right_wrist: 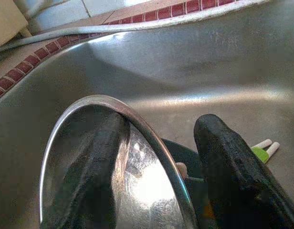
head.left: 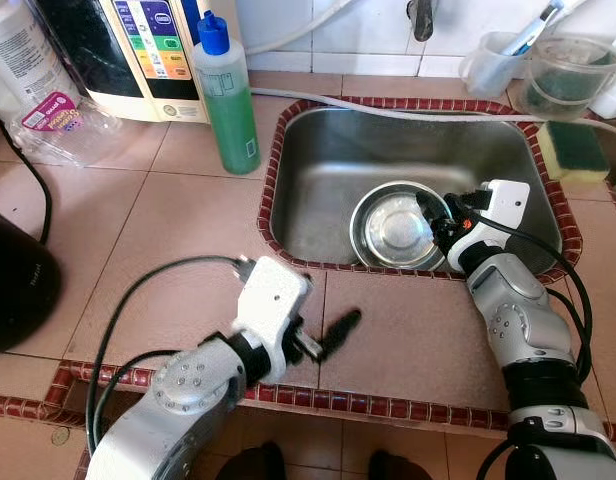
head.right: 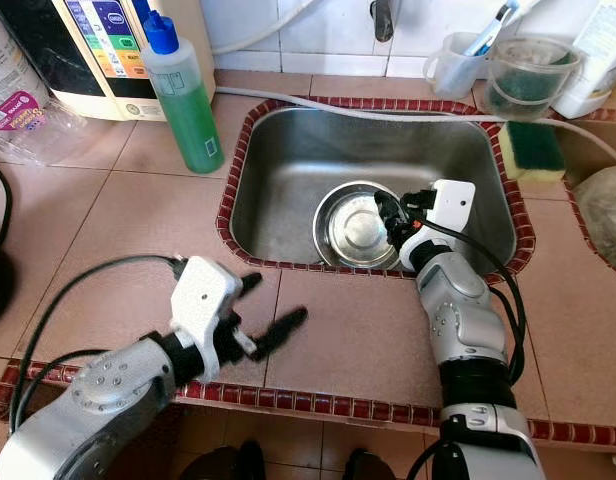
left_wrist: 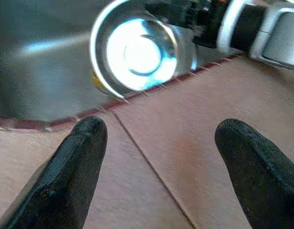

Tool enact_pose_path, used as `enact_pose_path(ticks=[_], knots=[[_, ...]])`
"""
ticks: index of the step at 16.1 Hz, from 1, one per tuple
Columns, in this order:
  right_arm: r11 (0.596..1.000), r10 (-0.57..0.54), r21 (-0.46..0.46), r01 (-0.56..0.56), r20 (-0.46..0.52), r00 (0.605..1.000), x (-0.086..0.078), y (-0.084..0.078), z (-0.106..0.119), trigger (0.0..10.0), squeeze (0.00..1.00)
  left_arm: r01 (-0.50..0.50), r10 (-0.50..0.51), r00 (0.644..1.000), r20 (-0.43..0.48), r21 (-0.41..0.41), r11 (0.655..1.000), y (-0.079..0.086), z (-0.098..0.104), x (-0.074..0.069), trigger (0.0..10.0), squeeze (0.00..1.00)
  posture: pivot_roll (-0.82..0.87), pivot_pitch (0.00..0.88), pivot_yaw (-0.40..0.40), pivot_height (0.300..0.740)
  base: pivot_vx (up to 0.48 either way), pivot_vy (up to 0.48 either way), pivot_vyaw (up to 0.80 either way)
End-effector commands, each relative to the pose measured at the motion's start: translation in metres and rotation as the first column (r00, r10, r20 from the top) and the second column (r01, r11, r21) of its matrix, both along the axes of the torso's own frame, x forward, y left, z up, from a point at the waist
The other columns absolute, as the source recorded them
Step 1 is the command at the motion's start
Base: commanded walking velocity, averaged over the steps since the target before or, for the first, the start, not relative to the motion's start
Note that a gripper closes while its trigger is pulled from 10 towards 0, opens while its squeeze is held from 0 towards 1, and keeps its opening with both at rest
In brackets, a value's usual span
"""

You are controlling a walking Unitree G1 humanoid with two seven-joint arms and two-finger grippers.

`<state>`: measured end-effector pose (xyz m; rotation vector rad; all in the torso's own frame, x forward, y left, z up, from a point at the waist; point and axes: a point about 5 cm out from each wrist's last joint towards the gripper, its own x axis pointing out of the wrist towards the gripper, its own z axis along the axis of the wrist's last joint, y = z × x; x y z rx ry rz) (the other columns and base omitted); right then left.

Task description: Kitchen organization

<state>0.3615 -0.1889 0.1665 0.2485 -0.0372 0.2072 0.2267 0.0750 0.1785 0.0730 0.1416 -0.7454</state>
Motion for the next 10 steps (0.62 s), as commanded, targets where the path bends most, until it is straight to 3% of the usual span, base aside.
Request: enact_pose_path(ticks=[1, 7, 10], knots=[[1.000, -0.001, 0.018, 0.001, -0.021, 1.000, 0.000, 0.001, -0.006, 10.0, 1.00, -0.043, 0.042, 0.999, 0.032, 0.023, 0.999, 0.005, 0.000, 0.005, 10.0, 0.00, 0.00, 0.254, 0.056, 0.740, 0.000, 0.000, 0.00], [0.999, -0.023, 0.048, 0.020, 0.057, 0.998, 0.002, -0.003, 0.005, 10.0, 1.00, -0.166, 0.163, 0.984, 0.078, 0.038, 0.985, 0.017, -0.001, 0.029, 10.0, 0.00, -0.01, 0.192, 0.053, 0.740, 0.000, 0.000, 0.00], [0.997, -0.021, 0.076, 0.013, 0.103, 0.994, 0.005, -0.005, 0.013, 10.0, 1.00, -0.162, 0.159, 0.981, 0.110, 0.020, 0.987, 0.012, 0.003, 0.039, 10.0, 0.00, -0.02, 0.129, 0.053, 0.740, 0.000, 0.000, 0.00]])
